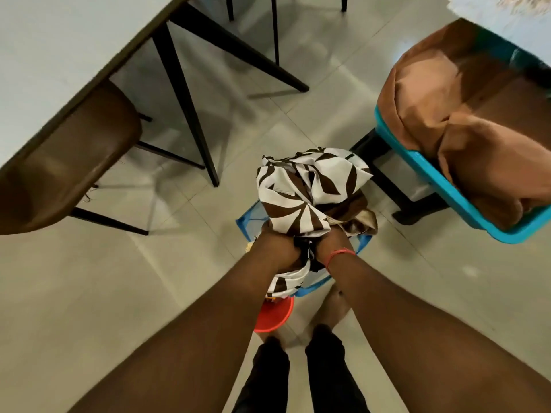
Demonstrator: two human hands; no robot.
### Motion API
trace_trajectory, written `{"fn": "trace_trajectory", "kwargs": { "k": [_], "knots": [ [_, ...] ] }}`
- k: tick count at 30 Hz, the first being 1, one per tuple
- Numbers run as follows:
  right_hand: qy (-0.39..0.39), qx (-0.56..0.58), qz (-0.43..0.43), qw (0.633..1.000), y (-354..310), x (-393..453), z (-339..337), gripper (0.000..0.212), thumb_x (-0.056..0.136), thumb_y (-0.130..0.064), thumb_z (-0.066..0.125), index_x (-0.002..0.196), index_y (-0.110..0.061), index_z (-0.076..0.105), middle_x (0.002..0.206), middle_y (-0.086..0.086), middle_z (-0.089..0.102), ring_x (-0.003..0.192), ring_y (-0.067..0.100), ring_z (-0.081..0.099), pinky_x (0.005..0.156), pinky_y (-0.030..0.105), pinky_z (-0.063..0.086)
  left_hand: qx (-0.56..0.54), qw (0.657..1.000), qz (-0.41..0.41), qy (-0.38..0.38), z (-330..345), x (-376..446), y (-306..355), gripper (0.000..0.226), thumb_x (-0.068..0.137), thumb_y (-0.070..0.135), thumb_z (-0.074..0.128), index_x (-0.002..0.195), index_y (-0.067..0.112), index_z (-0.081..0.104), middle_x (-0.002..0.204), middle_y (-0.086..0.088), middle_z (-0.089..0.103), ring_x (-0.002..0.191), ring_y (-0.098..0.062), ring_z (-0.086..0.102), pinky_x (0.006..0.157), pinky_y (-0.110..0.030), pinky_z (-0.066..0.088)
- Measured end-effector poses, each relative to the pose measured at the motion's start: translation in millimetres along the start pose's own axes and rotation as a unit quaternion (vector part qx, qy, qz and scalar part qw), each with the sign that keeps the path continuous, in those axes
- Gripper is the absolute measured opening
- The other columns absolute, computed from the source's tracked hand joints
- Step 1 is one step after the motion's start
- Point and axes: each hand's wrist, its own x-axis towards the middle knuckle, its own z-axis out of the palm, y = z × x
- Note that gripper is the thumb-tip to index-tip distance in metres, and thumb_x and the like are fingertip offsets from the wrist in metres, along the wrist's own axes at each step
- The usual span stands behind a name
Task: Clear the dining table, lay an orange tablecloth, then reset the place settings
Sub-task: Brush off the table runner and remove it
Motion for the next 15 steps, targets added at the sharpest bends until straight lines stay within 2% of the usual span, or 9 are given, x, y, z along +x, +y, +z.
{"fn": "trace_trajectory", "kwargs": {
  "k": [2, 4, 6, 8, 10, 11, 12, 13, 15],
  "knots": [
    [-0.041, -0.118, -0.024, 0.992, 9, 7, 1, 0.046, 0.099, -0.033, 0.051, 0.142, -0.019, 0.048, 0.146, 0.011, 0.050, 0.131, 0.031, 0.047, 0.110, 0.036, 0.035, -0.072, 0.997, 0.018, 0.032, -1, 2, 0, 0.069, 0.093, 0.045, 0.057, 0.153, 0.017, 0.035, 0.153, -0.015, 0.042, 0.139, -0.032, 0.041, 0.116, -0.041, 0.035],
    [-0.081, -0.182, -0.045, 0.979, 12, 7, -6, 0.047, 0.100, -0.037, 0.047, 0.143, -0.019, 0.046, 0.145, 0.013, 0.050, 0.131, 0.033, 0.048, 0.109, 0.039, 0.037, -0.106, 0.994, 0.004, 0.027, 5, 13, -2, 0.082, 0.088, 0.052, 0.063, 0.155, 0.023, 0.027, 0.155, -0.013, 0.037, 0.138, -0.031, 0.043, 0.113, -0.042, 0.040],
    [-0.140, -0.260, -0.063, 0.953, 7, 3, -15, 0.044, 0.102, -0.031, 0.043, 0.142, -0.016, 0.047, 0.143, 0.013, 0.051, 0.130, 0.032, 0.049, 0.111, 0.041, 0.037, -0.105, 0.994, -0.041, 0.007, 9, 19, 0, 0.087, 0.085, 0.059, 0.063, 0.156, 0.025, 0.025, 0.155, -0.009, 0.037, 0.136, -0.031, 0.045, 0.110, -0.040, 0.042],
    [-0.153, -0.260, -0.072, 0.951, 2, -4, -27, 0.035, 0.100, -0.021, 0.045, 0.132, -0.012, 0.056, 0.132, 0.014, 0.059, 0.122, 0.032, 0.055, 0.108, 0.041, 0.041, -0.129, 0.986, -0.102, 0.014, 17, 27, -2, 0.084, 0.083, 0.059, 0.064, 0.152, 0.024, 0.031, 0.147, -0.008, 0.046, 0.130, -0.032, 0.050, 0.103, -0.036, 0.044],
    [-0.051, -0.196, -0.062, 0.977, -2, -12, -39, 0.027, 0.095, -0.018, 0.050, 0.118, -0.012, 0.062, 0.117, 0.012, 0.065, 0.106, 0.031, 0.063, 0.092, 0.038, 0.051, -0.139, 0.982, -0.123, 0.021, 20, 33, 0, 0.073, 0.084, 0.054, 0.060, 0.146, 0.021, 0.038, 0.141, -0.009, 0.051, 0.127, -0.031, 0.052, 0.102, -0.035, 0.045],
    [0.047, -0.150, -0.070, 0.985, -5, -17, -43, 0.026, 0.093, -0.020, 0.053, 0.117, -0.012, 0.060, 0.116, 0.011, 0.064, 0.096, 0.031, 0.065, 0.081, 0.036, 0.054, -0.128, 0.985, -0.114, 0.020, 20, 35, 1, 0.070, 0.085, 0.053, 0.057, 0.145, 0.020, 0.039, 0.141, -0.009, 0.050, 0.128, -0.031, 0.050, 0.106, -0.036, 0.044],
    [0.137, -0.121, -0.094, 0.979, -6, -23, -42, 0.033, 0.092, -0.023, 0.056, 0.124, -0.014, 0.054, 0.122, 0.011, 0.059, 0.088, 0.029, 0.066, 0.072, 0.035, 0.054, -0.079, 0.992, -0.094, 0.018, 20, 37, 3, 0.071, 0.087, 0.055, 0.054, 0.146, 0.021, 0.036, 0.143, -0.009, 0.047, 0.131, -0.031, 0.047, 0.109, -0.037, 0.041],
    [0.187, -0.111, -0.117, 0.969, -9, -29, -40, 0.042, 0.093, -0.025, 0.057, 0.133, -0.017, 0.047, 0.132, 0.011, 0.051, 0.085, 0.028, 0.065, 0.069, 0.035, 0.055, -0.012, 0.998, -0.062, 0.015, 18, 35, 6, 0.074, 0.088, 0.059, 0.050, 0.149, 0.022, 0.032, 0.146, -0.010, 0.045, 0.133, -0.031, 0.044, 0.111, -0.040, 0.037],
    [0.166, -0.133, -0.137, 0.967, -11, -29, -29, 0.055, 0.096, -0.025, 0.052, 0.147, -0.023, 0.033, 0.147, 0.011, 0.036, 0.101, 0.031, 0.061, 0.079, 0.043, 0.057, 0.104, 0.994, -0.011, 0.028, 11, 28, 12, 0.076, 0.090, 0.066, 0.043, 0.153, 0.028, 0.027, 0.148, -0.008, 0.044, 0.131, -0.031, 0.044, 0.107, -0.044, 0.036]
  ]
}}
